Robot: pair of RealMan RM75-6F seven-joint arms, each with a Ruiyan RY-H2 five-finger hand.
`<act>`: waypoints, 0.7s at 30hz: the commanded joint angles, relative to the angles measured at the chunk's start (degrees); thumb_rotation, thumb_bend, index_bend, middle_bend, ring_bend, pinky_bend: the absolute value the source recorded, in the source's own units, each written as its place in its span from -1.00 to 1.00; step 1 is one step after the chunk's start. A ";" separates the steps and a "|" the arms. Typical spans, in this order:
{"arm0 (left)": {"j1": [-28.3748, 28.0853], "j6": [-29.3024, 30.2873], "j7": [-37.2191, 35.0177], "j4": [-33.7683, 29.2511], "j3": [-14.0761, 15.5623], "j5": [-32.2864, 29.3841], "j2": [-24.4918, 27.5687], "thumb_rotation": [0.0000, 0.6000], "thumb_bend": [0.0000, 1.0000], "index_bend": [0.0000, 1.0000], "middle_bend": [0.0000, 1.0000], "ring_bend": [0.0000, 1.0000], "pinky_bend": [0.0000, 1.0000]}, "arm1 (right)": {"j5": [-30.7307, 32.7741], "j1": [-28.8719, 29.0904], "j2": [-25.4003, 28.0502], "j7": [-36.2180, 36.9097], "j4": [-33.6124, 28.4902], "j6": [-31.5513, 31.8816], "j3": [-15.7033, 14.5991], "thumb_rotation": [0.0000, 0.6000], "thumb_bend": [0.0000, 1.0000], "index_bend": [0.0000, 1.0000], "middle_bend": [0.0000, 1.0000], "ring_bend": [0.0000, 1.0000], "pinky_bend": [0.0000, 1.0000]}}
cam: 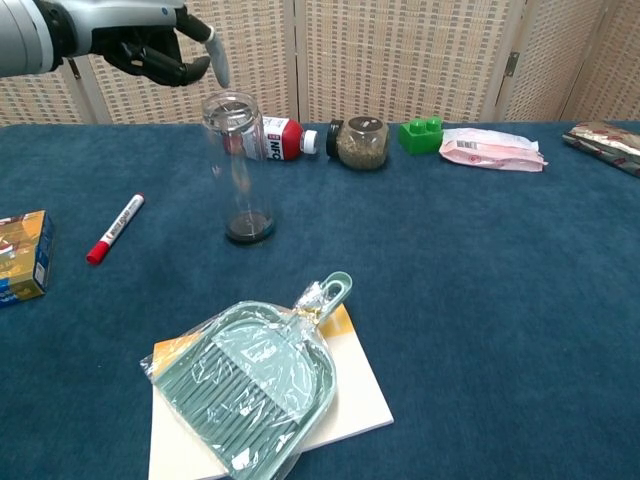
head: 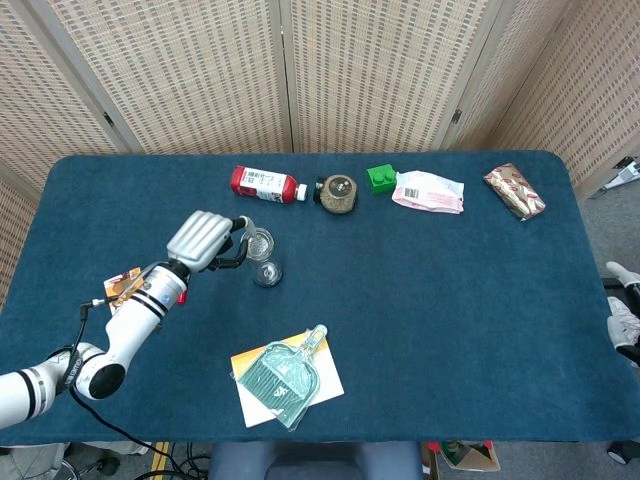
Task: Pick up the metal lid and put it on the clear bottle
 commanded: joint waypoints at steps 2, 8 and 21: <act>-0.18 -0.25 0.82 -0.19 0.44 -0.60 0.18 0.15 0.29 -0.28 1.00 1.00 1.00 | 0.00 -0.13 0.00 0.08 0.02 0.17 -0.02 1.00 -0.12 -0.65 -0.49 -0.64 -0.36; -0.37 0.01 2.50 -0.39 1.06 -1.51 0.22 0.10 0.29 -0.31 1.00 1.00 1.00 | -0.16 -0.09 -0.10 0.14 0.14 0.11 -0.06 1.00 -0.12 -0.65 -0.49 -0.64 -0.36; -0.80 0.07 3.89 0.30 1.74 -3.18 -0.75 0.11 0.29 -0.34 1.00 1.00 1.00 | -0.08 -0.40 -0.08 0.23 0.27 0.34 -0.17 1.00 -0.12 -0.65 -0.49 -0.64 -0.36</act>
